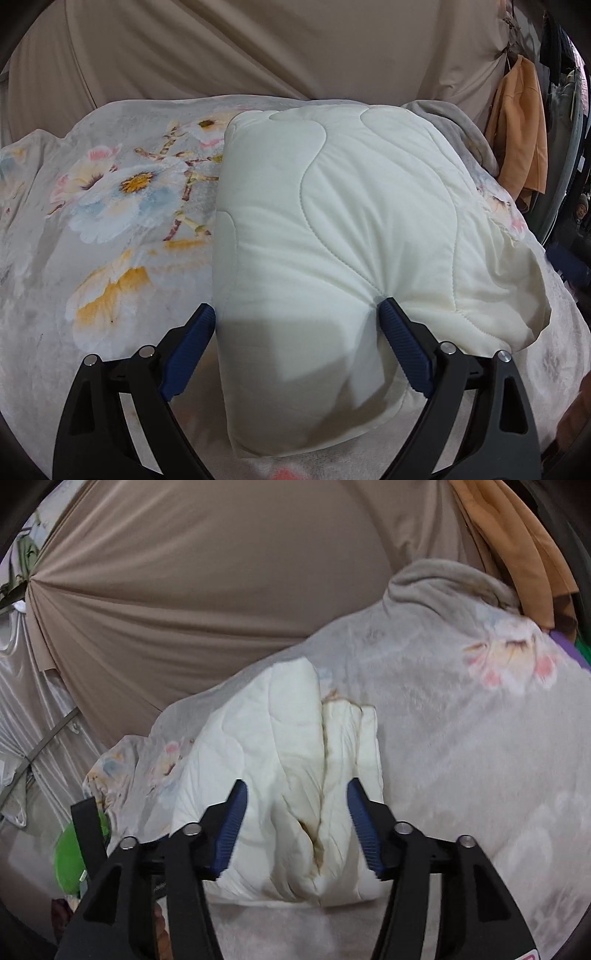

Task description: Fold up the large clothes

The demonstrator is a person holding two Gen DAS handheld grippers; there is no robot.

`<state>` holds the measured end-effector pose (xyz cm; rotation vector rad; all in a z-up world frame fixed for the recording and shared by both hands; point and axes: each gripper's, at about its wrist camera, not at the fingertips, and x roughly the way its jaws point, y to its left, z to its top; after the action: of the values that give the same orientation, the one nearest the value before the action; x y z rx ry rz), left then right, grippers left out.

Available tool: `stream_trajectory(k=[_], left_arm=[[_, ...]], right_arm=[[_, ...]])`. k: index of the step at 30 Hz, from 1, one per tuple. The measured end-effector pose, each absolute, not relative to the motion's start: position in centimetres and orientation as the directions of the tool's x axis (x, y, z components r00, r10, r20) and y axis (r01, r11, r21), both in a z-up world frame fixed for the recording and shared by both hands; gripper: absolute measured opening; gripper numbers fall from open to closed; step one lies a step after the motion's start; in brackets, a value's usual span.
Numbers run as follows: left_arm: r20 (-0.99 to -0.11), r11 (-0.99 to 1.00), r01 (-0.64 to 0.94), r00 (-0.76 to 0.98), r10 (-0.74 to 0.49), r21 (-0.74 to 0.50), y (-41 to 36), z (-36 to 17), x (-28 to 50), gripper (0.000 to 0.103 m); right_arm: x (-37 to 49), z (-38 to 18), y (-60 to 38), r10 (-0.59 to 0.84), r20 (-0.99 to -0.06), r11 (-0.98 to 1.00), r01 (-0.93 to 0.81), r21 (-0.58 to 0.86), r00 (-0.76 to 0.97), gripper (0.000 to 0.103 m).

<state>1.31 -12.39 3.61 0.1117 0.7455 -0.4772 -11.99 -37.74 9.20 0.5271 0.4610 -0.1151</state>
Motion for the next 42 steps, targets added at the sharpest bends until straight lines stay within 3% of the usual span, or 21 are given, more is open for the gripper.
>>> stream_trajectory(k=[8,10,11,12,14,16,21,25,28,34,39,42], left_arm=[[-0.679,0.897,0.439,0.643,-0.353,-0.051,-12.7,3.9,1.1,0.089],[-0.680,0.898,0.438,0.644,-0.350,-0.048,-12.8,3.9,1.0,0.089],[-0.680,0.898,0.437,0.644,-0.349,-0.047,-12.9,4.0,0.9,0.089],[-0.681,0.898,0.437,0.644,-0.347,-0.045,-13.0,4.0,0.9,0.089],[-0.680,0.897,0.440,0.642,-0.354,-0.051,-12.9,4.1,0.9,0.089],[-0.675,0.887,0.458,0.635,-0.375,-0.062,-13.1,4.3,0.7,0.089],[-0.669,0.880,0.475,0.647,-0.366,-0.021,-14.5,4.0,0.2,0.092],[-0.671,0.874,0.484,0.636,-0.381,-0.038,-14.5,4.8,-0.2,0.089],[-0.641,0.869,0.486,0.639,-0.425,-0.091,-13.3,6.5,-0.3,0.088],[-0.660,0.895,0.445,0.664,-0.351,-0.028,-13.5,6.6,2.2,0.087],[-0.674,0.890,0.455,0.648,-0.354,-0.030,-14.7,5.5,2.4,0.087],[-0.663,0.896,0.445,0.670,-0.333,-0.001,-15.3,5.5,2.0,0.087]], right_arm=[[-4.3,8.1,-36.9,-0.014,-0.565,0.904,0.252,0.346,0.825,0.064],[-3.0,7.0,-36.6,0.012,-0.592,0.908,0.240,0.344,0.806,0.041],[-3.1,6.7,-36.6,0.033,-0.585,0.906,0.223,0.360,0.810,0.020],[-3.5,7.0,-36.5,0.044,-0.565,0.905,0.207,0.372,0.824,0.012],[-5.4,8.5,-36.5,0.052,-0.490,0.910,0.161,0.382,0.870,0.009],[-6.8,9.3,-36.7,0.032,-0.457,0.913,0.161,0.376,0.889,0.008],[-4.2,4.1,-38.4,-0.043,-0.603,0.905,0.287,0.315,0.797,0.012],[-3.5,2.4,-38.9,-0.047,-0.636,0.903,0.305,0.302,0.771,0.012],[-3.5,2.4,-38.9,-0.043,-0.637,0.902,0.303,0.306,0.769,0.013],[-5.5,5.5,-38.8,-0.025,-0.613,0.885,0.303,0.355,0.790,0.018],[-9.2,9.6,-36.2,-0.119,-0.557,0.927,0.293,0.235,0.822,0.019],[-9.6,9.5,-34.5,-0.149,-0.575,0.948,0.282,0.149,0.805,0.018]])
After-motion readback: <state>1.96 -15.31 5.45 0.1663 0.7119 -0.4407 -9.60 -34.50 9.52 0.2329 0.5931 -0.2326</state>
